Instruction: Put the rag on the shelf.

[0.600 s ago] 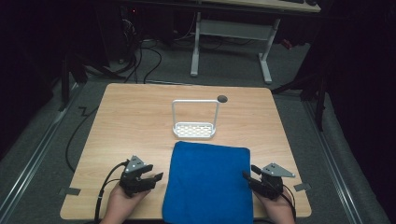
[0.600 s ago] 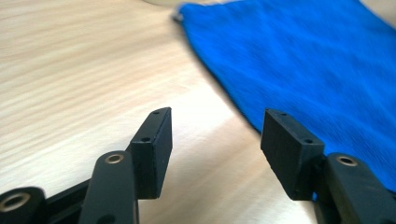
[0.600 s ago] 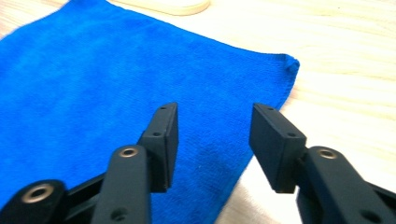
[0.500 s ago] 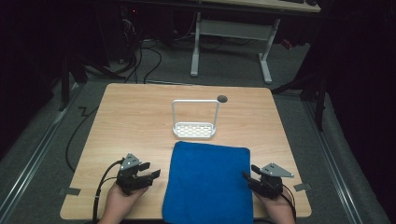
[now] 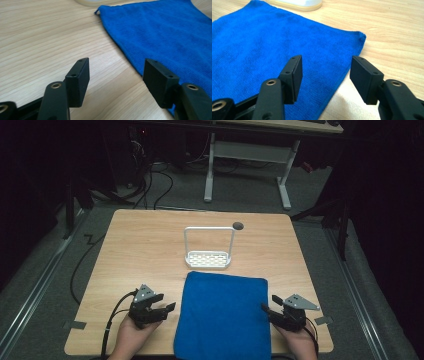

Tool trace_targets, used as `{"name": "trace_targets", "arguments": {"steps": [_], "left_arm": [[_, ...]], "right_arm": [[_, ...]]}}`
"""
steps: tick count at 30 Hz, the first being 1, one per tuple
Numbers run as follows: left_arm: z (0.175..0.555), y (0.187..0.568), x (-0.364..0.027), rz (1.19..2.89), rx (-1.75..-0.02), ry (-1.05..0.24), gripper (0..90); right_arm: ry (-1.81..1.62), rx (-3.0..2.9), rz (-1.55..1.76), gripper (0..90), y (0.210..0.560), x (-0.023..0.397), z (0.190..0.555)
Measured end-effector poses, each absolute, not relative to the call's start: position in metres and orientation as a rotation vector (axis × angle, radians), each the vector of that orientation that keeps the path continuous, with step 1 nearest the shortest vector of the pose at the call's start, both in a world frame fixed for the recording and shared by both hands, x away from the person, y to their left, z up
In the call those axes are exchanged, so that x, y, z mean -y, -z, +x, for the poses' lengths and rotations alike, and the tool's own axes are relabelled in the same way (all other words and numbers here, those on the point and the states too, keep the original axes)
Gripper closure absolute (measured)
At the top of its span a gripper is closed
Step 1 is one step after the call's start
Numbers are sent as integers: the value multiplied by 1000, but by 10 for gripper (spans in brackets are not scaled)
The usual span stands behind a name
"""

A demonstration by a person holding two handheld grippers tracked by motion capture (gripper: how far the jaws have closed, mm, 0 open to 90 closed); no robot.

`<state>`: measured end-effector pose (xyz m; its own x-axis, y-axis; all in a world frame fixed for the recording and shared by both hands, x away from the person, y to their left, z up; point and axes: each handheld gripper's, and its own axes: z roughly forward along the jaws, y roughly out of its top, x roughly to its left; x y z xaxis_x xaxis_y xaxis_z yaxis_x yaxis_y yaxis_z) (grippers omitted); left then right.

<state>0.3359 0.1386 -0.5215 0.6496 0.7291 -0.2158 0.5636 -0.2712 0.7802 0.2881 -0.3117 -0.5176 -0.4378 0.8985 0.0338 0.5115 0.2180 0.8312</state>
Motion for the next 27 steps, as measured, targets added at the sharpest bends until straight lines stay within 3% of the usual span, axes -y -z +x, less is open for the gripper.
{"name": "trace_targets", "arguments": {"steps": [3, 7, 10, 14, 27], "left_arm": [[342, 521, -124, 1942, -992, -165, 446], [346, 520, -100, 1982, -924, -171, 501], [345, 523, -83, 2023, -879, -137, 584], [338, 530, -72, 2121, -846, -153, 595], [304, 530, -109, 2140, -853, -211, 606]], "right_arm": [[-1119, -2013, 1296, 429, 516, 311, 289], [-1080, -2014, 1259, 398, 515, 307, 289], [-1084, -2008, 1250, 389, 516, 305, 289], [-1100, -2019, 1260, 414, 517, 303, 289], [-1146, -2146, 1193, 515, 523, 277, 292]]}}
